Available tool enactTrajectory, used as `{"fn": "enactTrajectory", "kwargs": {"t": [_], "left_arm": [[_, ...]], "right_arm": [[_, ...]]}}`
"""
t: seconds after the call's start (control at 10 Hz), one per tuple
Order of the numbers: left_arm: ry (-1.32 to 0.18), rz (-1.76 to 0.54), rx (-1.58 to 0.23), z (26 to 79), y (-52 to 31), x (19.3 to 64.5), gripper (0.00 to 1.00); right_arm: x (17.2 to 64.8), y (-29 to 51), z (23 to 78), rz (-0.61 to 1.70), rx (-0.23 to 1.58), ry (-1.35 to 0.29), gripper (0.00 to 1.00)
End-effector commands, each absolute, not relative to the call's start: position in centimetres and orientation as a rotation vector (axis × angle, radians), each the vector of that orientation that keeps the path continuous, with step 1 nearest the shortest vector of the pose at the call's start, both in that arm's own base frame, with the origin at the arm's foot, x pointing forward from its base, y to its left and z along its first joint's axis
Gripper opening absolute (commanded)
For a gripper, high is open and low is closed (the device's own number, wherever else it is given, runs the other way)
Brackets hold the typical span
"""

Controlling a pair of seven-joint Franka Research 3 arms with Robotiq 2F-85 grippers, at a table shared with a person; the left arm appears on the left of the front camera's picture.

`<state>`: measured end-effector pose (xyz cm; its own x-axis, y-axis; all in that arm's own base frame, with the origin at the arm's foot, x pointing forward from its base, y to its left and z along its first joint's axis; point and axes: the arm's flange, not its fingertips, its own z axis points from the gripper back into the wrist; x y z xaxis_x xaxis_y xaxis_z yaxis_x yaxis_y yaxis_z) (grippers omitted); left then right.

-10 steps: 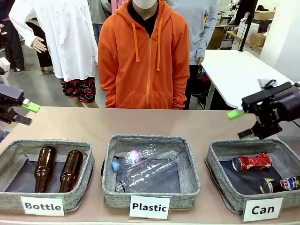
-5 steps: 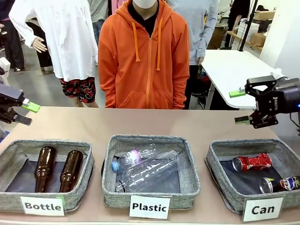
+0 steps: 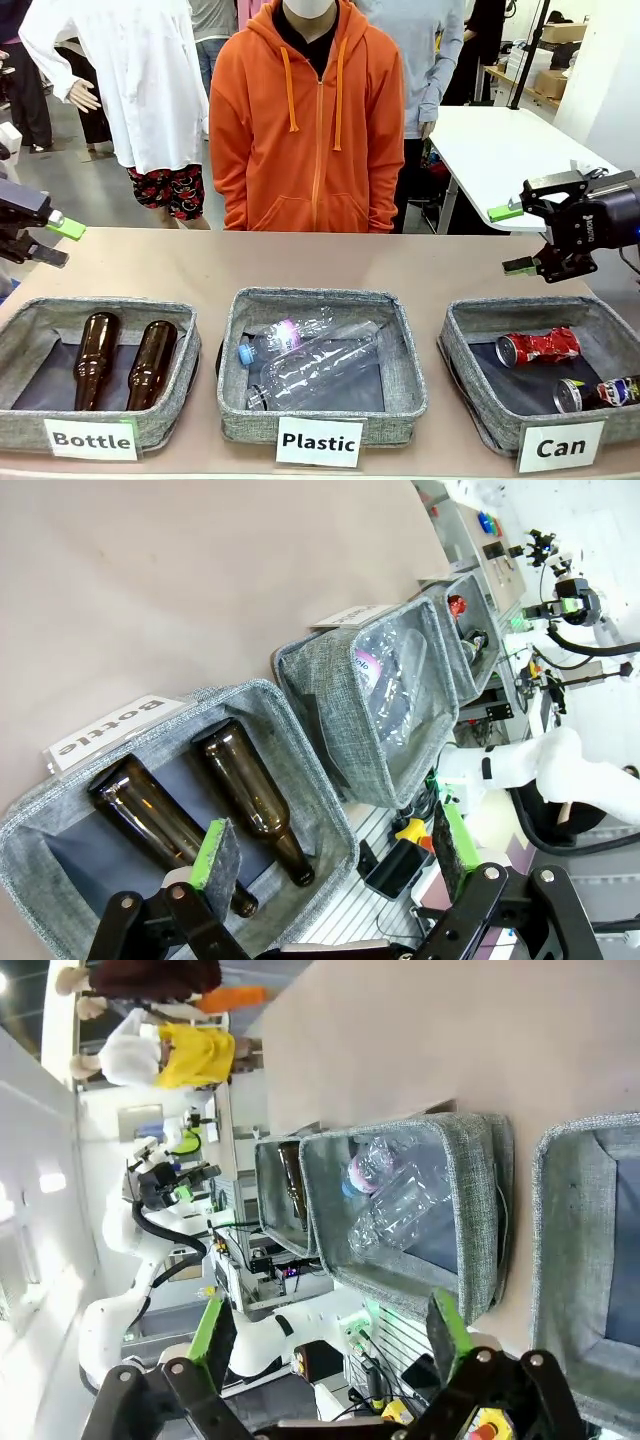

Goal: Sort the can waste into the basket.
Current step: Pick up the can waste from the table and place it in the right Fabric basket.

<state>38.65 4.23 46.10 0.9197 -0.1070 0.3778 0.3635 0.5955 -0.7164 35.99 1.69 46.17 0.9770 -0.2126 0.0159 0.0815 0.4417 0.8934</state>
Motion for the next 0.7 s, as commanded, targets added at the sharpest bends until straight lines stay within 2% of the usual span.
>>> {"fn": "enactTrajectory", "kwargs": {"t": [0.0, 0.6], "left_arm": [[-0.299, -0.274, -0.892, 46.41, 4.35, 38.47, 1.00], [-0.299, -0.274, -0.892, 46.41, 4.35, 38.47, 1.00]], "right_arm": [[35.99, 1.38, 46.48, -0.162, 1.100, -0.141, 1.00], [35.99, 1.38, 46.48, -0.162, 1.100, -0.141, 1.00]]}}
